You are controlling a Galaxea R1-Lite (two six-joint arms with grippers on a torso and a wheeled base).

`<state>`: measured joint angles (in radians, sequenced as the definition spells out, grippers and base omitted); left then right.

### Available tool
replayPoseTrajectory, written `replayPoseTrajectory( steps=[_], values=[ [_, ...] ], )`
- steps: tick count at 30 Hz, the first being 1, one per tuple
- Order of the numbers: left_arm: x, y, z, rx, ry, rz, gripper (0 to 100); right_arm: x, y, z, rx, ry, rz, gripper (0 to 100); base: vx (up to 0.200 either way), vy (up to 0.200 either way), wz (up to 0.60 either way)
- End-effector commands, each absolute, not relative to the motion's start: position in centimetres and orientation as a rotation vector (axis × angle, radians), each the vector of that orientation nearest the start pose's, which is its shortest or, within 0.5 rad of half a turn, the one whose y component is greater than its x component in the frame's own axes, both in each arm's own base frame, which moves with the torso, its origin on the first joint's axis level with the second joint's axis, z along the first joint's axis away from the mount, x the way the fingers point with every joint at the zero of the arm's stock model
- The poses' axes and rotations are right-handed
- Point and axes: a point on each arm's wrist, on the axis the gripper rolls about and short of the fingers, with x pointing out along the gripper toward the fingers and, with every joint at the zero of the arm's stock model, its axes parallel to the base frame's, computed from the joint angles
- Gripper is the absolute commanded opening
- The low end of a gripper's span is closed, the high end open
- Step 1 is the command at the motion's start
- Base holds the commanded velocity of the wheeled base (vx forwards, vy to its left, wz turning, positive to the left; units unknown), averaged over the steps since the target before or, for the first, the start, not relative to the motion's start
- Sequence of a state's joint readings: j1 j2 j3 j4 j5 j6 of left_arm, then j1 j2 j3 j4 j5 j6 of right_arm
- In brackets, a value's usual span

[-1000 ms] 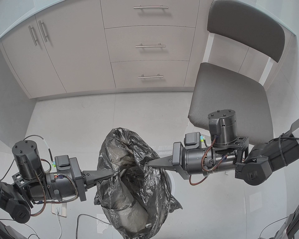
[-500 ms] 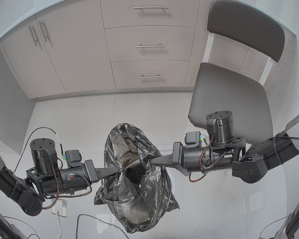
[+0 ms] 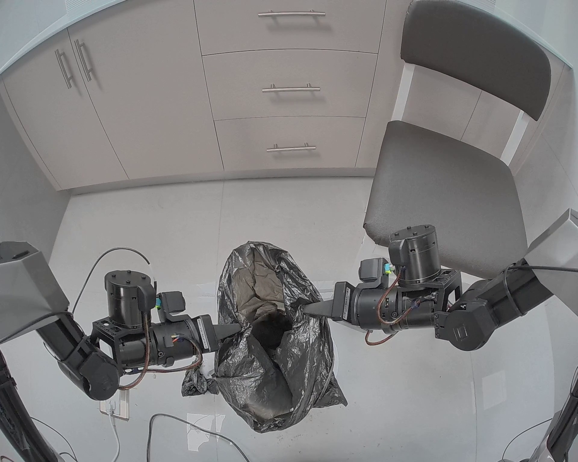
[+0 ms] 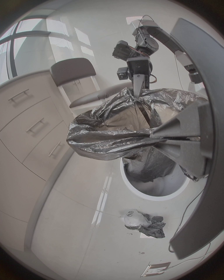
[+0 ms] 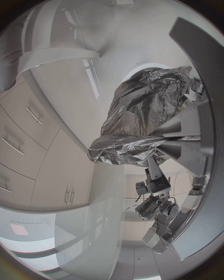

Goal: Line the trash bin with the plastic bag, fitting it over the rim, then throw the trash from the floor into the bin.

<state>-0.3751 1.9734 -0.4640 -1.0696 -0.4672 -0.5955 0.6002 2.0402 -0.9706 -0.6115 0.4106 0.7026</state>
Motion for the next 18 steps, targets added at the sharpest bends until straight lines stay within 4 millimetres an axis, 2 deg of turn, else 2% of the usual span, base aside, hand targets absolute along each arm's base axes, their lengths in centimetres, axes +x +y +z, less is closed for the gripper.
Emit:
replayPoseTrajectory(
  steps=[1,13,18],
  values=[
    [28.3,-11.7,4.1,-0.553,0.73,-0.632,0,31.4,21.7,8.9,0.579,0.82,0.751,0,0.0,0.0,0.0],
    [29.6,-11.9,1.7,-0.488,0.751,-0.61,0,32.1,21.5,7.3,0.532,0.813,0.7,0,0.0,0.0,0.0],
    [30.3,-12.1,1.7,-0.482,0.735,-0.603,0,32.0,21.8,7.0,0.52,0.814,0.69,0,0.0,0.0,0.0]
  ],
)
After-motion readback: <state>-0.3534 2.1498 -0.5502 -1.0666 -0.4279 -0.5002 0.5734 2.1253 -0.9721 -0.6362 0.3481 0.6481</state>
